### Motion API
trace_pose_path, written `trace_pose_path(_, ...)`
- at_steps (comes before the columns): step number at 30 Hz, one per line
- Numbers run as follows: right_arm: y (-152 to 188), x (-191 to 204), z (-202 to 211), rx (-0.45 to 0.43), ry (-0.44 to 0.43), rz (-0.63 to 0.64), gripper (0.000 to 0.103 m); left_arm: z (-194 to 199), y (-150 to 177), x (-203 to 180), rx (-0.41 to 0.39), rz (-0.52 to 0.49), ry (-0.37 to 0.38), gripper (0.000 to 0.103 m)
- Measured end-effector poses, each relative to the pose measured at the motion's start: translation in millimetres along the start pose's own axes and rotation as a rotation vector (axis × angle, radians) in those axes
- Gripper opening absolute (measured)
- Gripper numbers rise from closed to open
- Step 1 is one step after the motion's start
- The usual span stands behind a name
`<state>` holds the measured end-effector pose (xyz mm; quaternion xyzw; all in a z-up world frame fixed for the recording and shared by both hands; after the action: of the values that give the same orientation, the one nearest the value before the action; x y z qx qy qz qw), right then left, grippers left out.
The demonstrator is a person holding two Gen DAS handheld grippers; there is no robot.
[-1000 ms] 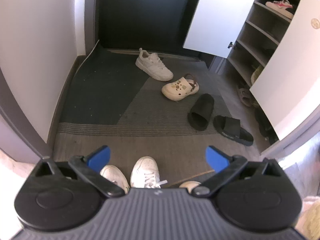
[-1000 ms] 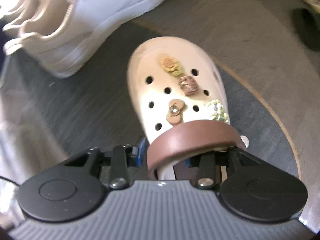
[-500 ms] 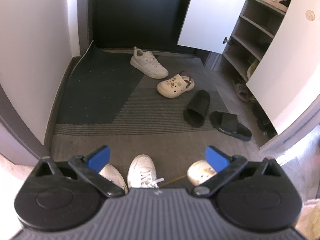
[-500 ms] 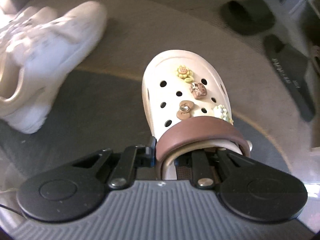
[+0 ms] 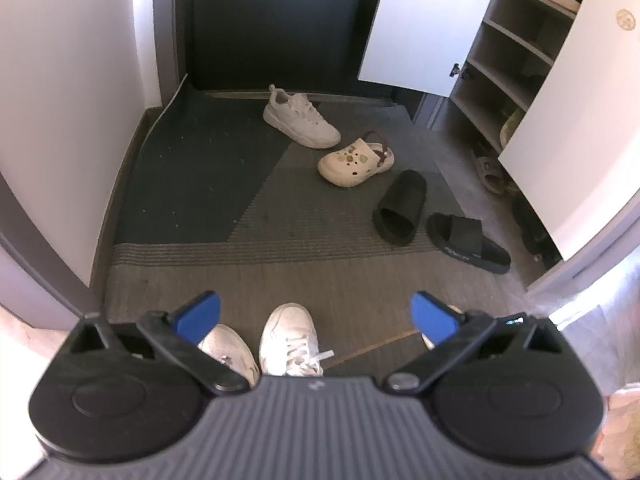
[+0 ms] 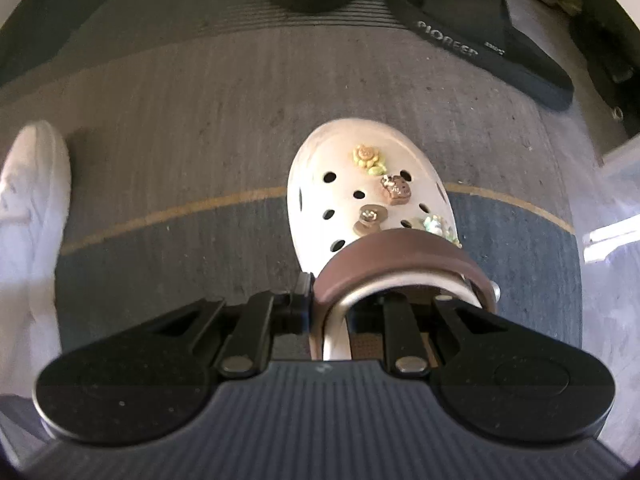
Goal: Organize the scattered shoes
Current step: 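Carry the clog with the right gripper and set it beside the sneakers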
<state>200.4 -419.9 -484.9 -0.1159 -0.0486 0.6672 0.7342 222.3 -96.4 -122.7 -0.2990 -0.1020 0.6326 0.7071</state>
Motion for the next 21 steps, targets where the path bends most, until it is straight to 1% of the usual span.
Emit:
trace_pose_path(2, 1, -3, -1, -0.001, 0.004, -0.026, 0.023, 1, 0, -3, 0.002, -0.003, 0.010, 0.103)
trace_pose_path(4, -1, -5, -2, 0.001, 0.009, -0.028, 0.026, 2, -1, -4, -0.008, -0.019, 0.013, 0.103)
trace_pose_path(7, 5, -8, -10, 0.075, 0.000, -0.051, 0.028, 6, -3, -7, -0.036, -0.041, 0.004, 0.103)
trace_pose_path(8, 9, -9, -12, 0.111, -0.013, -0.057, 0.031, 7, -4, -7, -0.045, -0.045, 0.003, 0.103)
trace_pose_path(9, 11, -8, -10, 0.124, -0.015, -0.048, 0.044, 9, -5, -7, -0.055, -0.050, 0.002, 0.103)
trace_pose_path(10, 12, -8, -8, 0.135, -0.011, -0.035, 0.067, 10, -7, -7, -0.068, -0.057, -0.004, 0.103)
trace_pose_path(12, 15, -8, 7, 0.153, 0.011, -0.017, 0.089, 13, -8, -9, -0.091, -0.078, -0.020, 0.103)
trace_pose_path(14, 16, -9, 28, 0.159, 0.034, -0.018, 0.089, 14, -7, -8, -0.100, -0.093, -0.024, 0.103)
trace_pose_path(16, 14, -6, 49, 0.162, 0.027, -0.026, 0.089, 14, -4, -12, -0.100, -0.110, -0.017, 0.103)
trace_pose_path(19, 1, 4, 92, 0.093, 0.007, -0.020, 0.089, 12, 3, -16, -0.114, -0.144, -0.003, 0.103)
trace_pose_path(21, -6, 9, 116, 0.036, -0.012, -0.005, 0.089, 9, 7, -24, -0.156, -0.202, 0.009, 0.103)
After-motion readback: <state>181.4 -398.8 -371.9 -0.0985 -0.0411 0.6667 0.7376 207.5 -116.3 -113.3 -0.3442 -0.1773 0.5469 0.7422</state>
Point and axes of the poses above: each gripper's, at about its wrist camera, not at the fingertips, and z roughly against the way its jaws point, x to its left, y to its underside, the point moved 9 cm from there along -z, roughly the way its jaws point, and after that the axes turned 8 degrees about z, right-handed, at the moved point
